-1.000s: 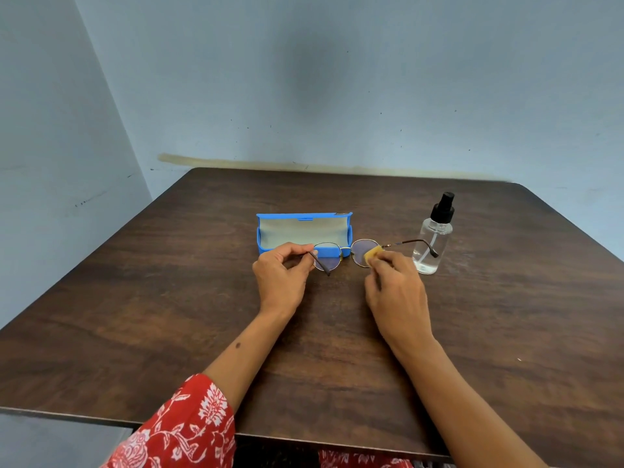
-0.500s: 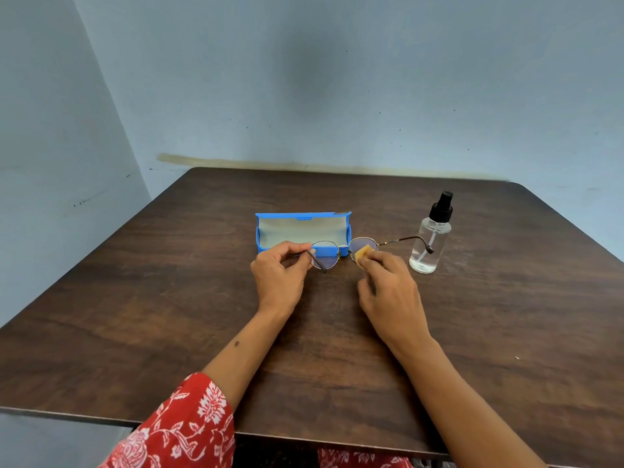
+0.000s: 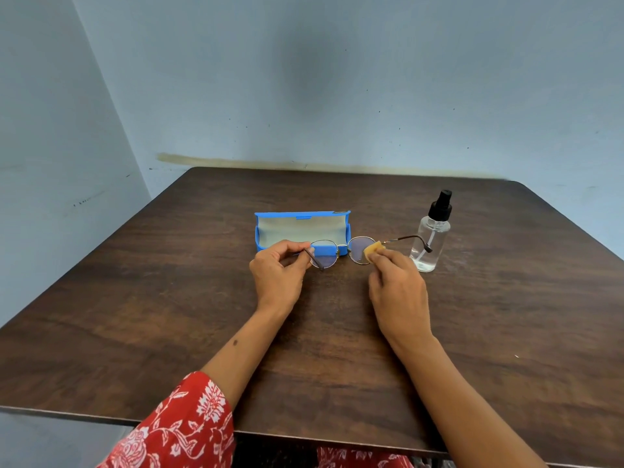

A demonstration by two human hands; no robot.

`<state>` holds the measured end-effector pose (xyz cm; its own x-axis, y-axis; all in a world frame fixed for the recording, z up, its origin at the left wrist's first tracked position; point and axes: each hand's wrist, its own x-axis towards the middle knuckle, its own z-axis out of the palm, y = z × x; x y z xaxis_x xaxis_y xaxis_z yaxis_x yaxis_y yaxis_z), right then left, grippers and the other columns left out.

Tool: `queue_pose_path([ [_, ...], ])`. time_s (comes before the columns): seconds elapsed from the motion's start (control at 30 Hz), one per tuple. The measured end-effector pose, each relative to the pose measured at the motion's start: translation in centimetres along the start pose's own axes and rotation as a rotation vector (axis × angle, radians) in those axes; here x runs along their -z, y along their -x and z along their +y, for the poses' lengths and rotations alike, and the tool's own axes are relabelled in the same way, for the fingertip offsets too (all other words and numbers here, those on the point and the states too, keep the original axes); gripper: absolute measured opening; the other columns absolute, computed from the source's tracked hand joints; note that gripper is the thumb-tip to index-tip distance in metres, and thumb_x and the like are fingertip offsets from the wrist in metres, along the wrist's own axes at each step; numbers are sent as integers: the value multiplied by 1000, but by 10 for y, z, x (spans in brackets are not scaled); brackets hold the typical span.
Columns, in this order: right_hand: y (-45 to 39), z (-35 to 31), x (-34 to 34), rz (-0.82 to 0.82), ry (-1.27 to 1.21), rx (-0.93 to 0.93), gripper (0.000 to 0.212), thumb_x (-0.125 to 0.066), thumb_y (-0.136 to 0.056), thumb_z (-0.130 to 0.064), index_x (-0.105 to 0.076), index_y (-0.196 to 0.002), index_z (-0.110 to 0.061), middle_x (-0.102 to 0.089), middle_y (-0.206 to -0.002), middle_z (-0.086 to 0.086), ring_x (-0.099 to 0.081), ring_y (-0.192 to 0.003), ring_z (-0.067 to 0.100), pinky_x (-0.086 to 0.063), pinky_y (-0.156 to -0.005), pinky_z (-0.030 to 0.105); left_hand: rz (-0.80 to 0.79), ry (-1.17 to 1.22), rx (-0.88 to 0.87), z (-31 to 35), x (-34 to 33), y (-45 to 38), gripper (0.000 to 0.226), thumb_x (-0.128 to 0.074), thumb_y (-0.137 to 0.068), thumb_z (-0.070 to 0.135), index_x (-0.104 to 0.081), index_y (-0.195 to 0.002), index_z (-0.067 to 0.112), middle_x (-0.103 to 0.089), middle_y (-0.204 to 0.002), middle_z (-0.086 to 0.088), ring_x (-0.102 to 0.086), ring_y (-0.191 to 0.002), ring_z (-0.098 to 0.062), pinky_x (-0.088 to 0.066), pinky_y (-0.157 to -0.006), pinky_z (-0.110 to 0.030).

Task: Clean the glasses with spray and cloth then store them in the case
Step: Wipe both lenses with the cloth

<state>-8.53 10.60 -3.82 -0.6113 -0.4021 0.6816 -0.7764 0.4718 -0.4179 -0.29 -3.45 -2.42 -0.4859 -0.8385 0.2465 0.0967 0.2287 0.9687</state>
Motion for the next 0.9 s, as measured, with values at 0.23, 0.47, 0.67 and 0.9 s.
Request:
queue_pose_path([
  [0.23,1,-4,-1,-31,-2,128,34,-67,-71,12,-70,-102,-1,-69,-102,11,-64,-87,31,-54,-65,35,12,-12,6,3,1,1,14,-74,-77,1,-73,-88,9,-71,-83,-2,-70,-78,-9,-59,-74,-28],
  [0.47,2,-4,-1,-40,28,62,35,-65,-70,14,-68,-102,1,-66,-101,15,-62,-89,34,-55,-60,39,3,-16,-16,5,1,3,15,-73,-77,0,-72,-86,11,-68,-77,5,-66,-67,6,-56,-66,-14],
  [0.67,0,-3,0,-45,27,21,29,-66,-72,9,-68,-100,2,-66,-102,16,-61,-93,32,-55,-68,38,0,-54,-15,4,0,1,15,-73,-77,3,-73,-90,11,-70,-82,2,-69,-75,-4,-58,-72,-23],
  [0.9,-1,-7,0,-46,1,101,29,-68,-71,7,-70,-99,-1,-68,-103,10,-62,-90,29,-52,-70,31,0,-39,-14,2,1,-2,14,-74,-77,3,-73,-87,13,-72,-83,-1,-70,-79,-8,-58,-73,-25],
])
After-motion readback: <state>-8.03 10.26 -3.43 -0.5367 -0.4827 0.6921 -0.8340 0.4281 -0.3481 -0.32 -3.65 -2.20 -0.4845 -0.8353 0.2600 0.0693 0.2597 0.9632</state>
